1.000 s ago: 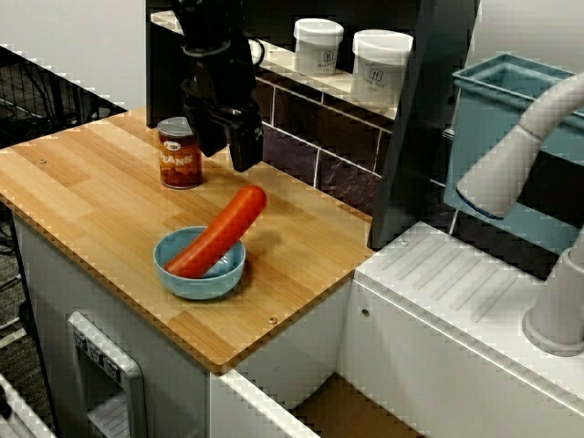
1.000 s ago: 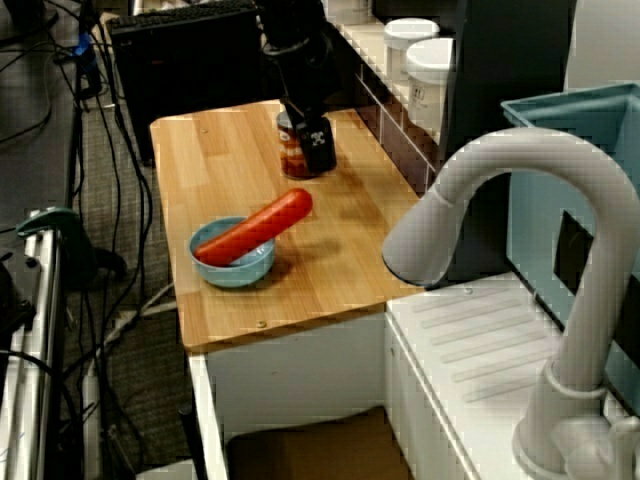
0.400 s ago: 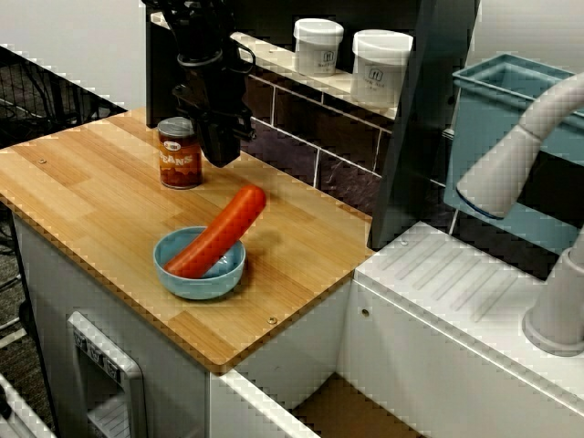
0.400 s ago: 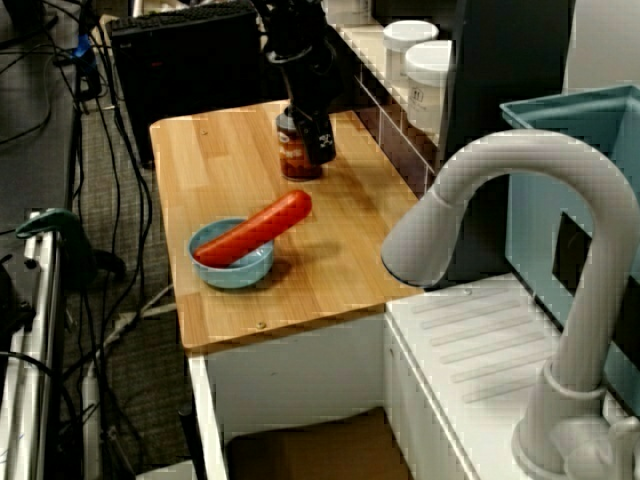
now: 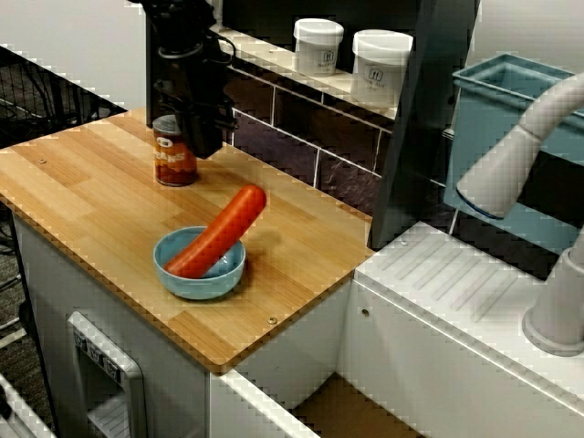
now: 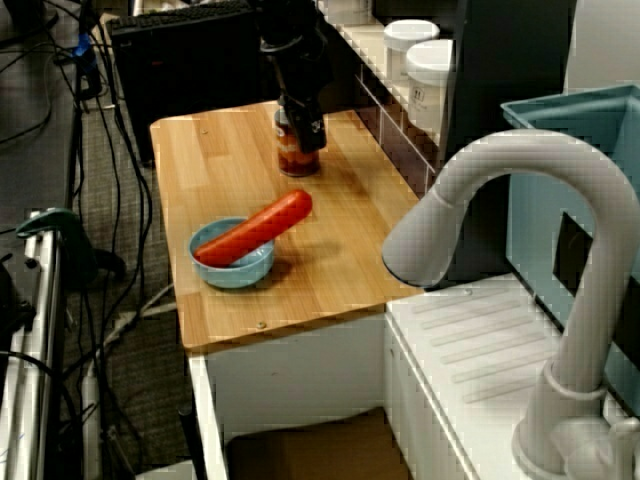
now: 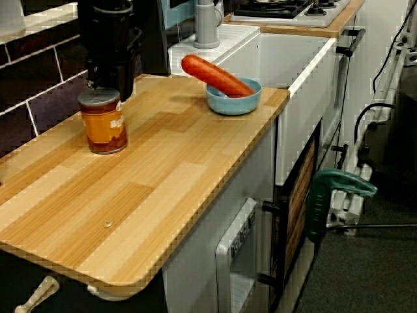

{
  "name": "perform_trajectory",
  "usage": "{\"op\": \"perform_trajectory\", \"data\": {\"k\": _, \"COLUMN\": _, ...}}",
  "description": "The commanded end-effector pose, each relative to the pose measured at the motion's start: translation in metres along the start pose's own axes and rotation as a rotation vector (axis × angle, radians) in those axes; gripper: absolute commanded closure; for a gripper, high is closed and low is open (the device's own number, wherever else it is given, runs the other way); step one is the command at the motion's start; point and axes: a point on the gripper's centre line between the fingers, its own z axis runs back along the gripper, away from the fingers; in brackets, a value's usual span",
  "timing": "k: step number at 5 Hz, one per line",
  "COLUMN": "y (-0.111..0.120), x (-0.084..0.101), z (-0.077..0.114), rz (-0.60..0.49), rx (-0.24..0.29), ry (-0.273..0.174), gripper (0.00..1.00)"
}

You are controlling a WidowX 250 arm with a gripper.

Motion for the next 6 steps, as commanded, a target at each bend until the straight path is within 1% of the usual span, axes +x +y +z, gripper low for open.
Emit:
{"op": "perform_trajectory", "data": {"k": 1, "y": 0.032, "x": -0.006, "z": 0.032, "rz": 0.015, "rx": 0.008, "ry": -0.059, "gripper": 1.00}}
{"op": "perform_trajectory", "data": {"k": 2, "y": 0.049, "x": -0.009, "z": 0.038, "rz": 0.041, "rx": -0.002, "ry": -0.067, "gripper": 1.00}}
{"op": "perform_trajectory", "data": {"k": 3, "y": 0.060, "x": -0.012, "z": 0.044, "rz": 0.051, "rx": -0.007, "ry": -0.073, "gripper": 1.00}}
{"op": "perform_trajectory", "data": {"k": 4, "y": 0.072, "x": -0.013, "z": 0.048, "rz": 0.062, "rx": -0.015, "ry": -0.071, "gripper": 1.00}}
{"op": "perform_trajectory", "data": {"k": 5, "y": 0.078, "x": -0.014, "z": 0.051, "rz": 0.065, "rx": -0.017, "ry": -0.066, "gripper": 1.00}}
{"op": "perform_trajectory", "data": {"k": 6, "y": 0.081, "x": -0.016, "z": 0.058, "rz": 0.058, "rx": -0.015, "ry": -0.063, "gripper": 0.00}}
